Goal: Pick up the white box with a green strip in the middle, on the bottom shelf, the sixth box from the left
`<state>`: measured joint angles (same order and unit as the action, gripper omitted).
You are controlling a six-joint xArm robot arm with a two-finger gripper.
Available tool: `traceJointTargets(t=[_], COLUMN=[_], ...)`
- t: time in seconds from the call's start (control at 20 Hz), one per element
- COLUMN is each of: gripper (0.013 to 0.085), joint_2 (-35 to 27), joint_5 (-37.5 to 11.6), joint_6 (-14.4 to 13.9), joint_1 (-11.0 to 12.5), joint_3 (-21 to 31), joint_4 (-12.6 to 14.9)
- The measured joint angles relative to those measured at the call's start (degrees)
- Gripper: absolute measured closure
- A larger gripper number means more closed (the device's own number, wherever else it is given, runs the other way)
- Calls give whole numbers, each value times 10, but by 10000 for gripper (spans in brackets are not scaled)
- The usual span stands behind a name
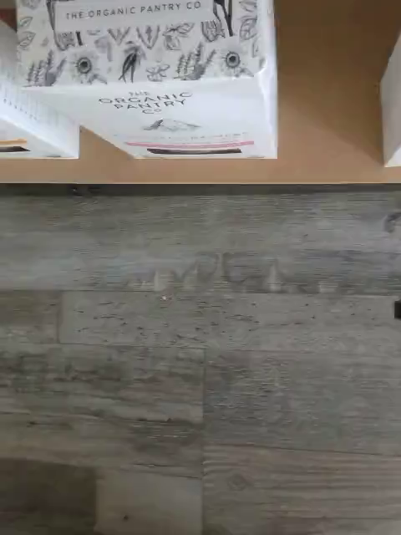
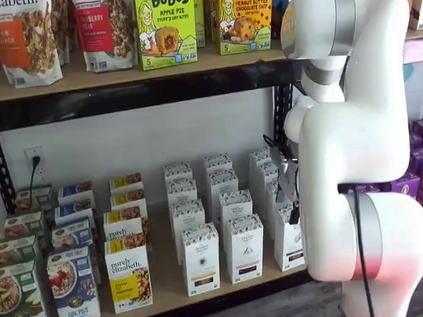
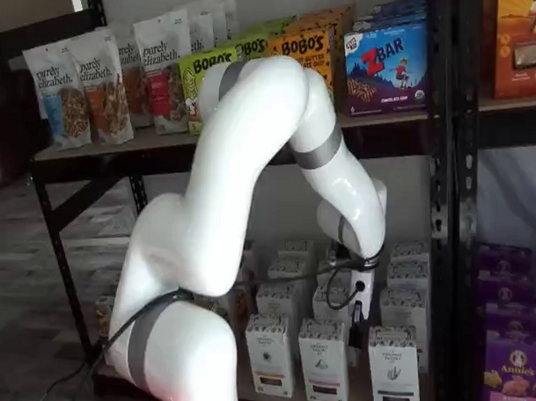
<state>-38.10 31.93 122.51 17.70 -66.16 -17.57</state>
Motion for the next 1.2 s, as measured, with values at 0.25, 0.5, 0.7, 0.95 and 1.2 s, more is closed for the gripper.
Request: traceJointTargets(t=[0.25, 0.5, 0.7, 0.95, 1.2], gripper=[130, 130, 130, 130, 130], joint_2=[-45, -77, -93, -110, -122], joint_5=[42, 49, 51, 41, 33], joint_6=[-9, -51, -65, -69, -72], joint_1=[-7, -12, -12, -8, -3], joint_3=[-89, -137, -156, -168, -177], joint_4=[-7, 36, 53, 64, 74])
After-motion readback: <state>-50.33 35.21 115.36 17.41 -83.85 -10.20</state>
